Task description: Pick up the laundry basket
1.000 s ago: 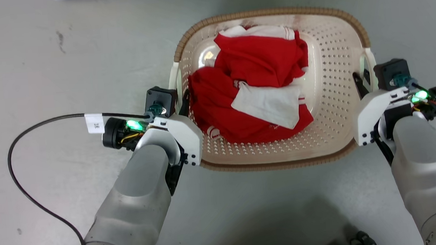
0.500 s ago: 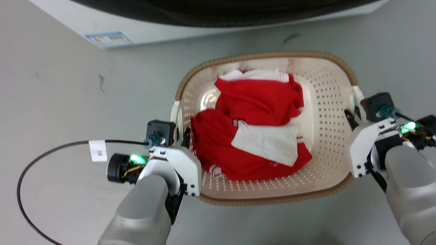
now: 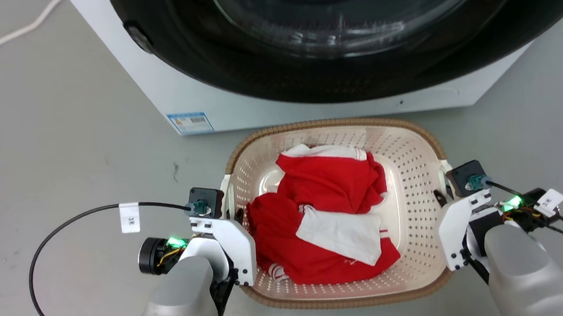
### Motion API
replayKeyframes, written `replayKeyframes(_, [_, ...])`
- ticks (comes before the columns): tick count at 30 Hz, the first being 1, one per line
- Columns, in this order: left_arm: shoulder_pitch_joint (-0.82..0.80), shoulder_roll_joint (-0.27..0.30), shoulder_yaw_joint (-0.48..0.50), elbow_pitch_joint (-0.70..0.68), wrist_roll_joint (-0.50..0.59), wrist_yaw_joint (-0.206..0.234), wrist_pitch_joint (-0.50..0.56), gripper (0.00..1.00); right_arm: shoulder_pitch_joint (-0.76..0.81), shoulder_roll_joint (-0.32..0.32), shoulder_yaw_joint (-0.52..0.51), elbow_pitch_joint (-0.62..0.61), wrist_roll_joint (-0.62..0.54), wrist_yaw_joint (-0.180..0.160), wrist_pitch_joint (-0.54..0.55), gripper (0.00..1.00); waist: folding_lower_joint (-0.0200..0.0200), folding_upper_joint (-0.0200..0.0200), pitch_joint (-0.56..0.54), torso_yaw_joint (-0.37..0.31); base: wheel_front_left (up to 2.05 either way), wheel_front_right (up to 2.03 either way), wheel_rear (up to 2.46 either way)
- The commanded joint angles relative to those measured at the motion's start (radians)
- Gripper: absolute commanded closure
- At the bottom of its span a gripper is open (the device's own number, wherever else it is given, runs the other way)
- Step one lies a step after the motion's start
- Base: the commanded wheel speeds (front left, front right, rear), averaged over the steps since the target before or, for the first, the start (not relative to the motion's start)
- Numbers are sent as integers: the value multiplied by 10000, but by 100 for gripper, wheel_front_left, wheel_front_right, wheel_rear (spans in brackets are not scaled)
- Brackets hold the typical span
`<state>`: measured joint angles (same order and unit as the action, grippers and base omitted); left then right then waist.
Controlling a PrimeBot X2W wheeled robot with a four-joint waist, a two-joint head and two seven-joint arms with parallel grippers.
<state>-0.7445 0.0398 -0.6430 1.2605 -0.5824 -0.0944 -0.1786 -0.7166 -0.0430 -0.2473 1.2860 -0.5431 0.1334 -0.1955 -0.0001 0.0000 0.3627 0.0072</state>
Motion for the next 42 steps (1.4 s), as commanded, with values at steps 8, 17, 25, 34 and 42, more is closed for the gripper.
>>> replayKeyframes(8, [227, 304, -60, 176, -245, -200, 556, 100, 752, -190, 767, 29, 460, -47, 630, 100, 1, 0, -1122, 192, 0, 0, 0])
replayKeyframes(17, [584, 453, -303, 232, -488, -351, 1780, 100, 1432, -189, 2890, 43, 2439, -35, 1641, 100, 1, 0, -2347, 146, 0, 0, 0])
replayKeyframes(25, [1063, 462, -638, 148, -791, -366, 2736, 100, 1877, -168, 4515, 43, 4069, -32, 2339, 100, 1, 0, -3322, 107, 0, 0, 0])
replayKeyframes(34, [1160, 655, -1030, -182, -1295, -370, 3472, 100, 1788, -154, 5760, 43, 5298, -29, 2933, 100, 1, 0, -3725, 96, 0, 0, 0])
replayKeyframes(42, [1258, 773, -1313, -182, -1574, -371, 3549, 100, 1761, -237, 6486, 45, 6007, -29, 3028, 100, 1, 0, -3850, 37, 0, 0, 0])
